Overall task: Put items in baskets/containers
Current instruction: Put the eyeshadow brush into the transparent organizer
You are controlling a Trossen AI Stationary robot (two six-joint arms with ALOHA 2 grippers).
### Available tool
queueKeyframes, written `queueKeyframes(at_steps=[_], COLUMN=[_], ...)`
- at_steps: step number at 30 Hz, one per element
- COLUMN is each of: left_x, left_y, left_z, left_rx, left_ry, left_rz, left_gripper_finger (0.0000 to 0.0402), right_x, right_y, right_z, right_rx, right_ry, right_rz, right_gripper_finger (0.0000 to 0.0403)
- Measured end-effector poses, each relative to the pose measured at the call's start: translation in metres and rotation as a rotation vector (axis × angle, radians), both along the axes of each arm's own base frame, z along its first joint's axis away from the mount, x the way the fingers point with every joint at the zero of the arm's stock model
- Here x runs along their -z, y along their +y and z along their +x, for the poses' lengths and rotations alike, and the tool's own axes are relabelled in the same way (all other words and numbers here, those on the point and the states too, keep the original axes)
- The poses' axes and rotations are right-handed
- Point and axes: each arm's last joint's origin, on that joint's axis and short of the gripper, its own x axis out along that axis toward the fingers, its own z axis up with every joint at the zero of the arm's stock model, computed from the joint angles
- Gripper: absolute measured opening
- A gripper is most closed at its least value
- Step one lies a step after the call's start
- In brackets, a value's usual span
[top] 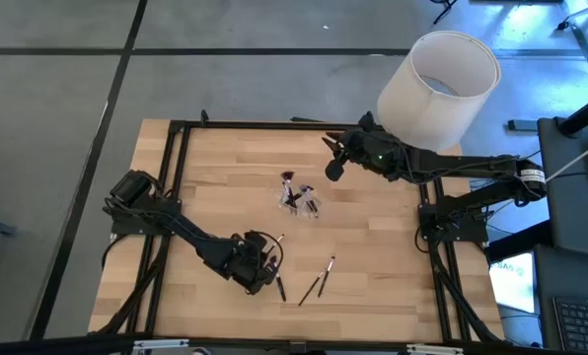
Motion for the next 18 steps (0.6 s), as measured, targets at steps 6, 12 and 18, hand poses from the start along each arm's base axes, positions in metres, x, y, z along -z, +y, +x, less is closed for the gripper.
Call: queueKeyframes(at_steps=[6,12,18], left_x=[0.0,-0.0003,-0.0066], left_y=[0.0,-0.0042,-0.0037], left_z=[0.0,-0.0019,-0.0028], left_rx=[0.008,-0.008,0.01], left_ry=[0.002,-0.017,-0.026], left_rz=[0.006,-0.004,-0.002], left_gripper_finger=[0.0017,0.0017,0.0017], right_x=[-0.0005,-0.0011,-0.001], right_y=[0.0,0.0004,0.0011], right_z=[0.0001,0.0005,0.001], right_rx=[0.0,-0.015,-0.043], right_ry=[-0.006,-0.015,-0.016], right_rz=[-0.001,0.003,0.01], right_gripper_finger=[0.0079,0.0079,0.0079])
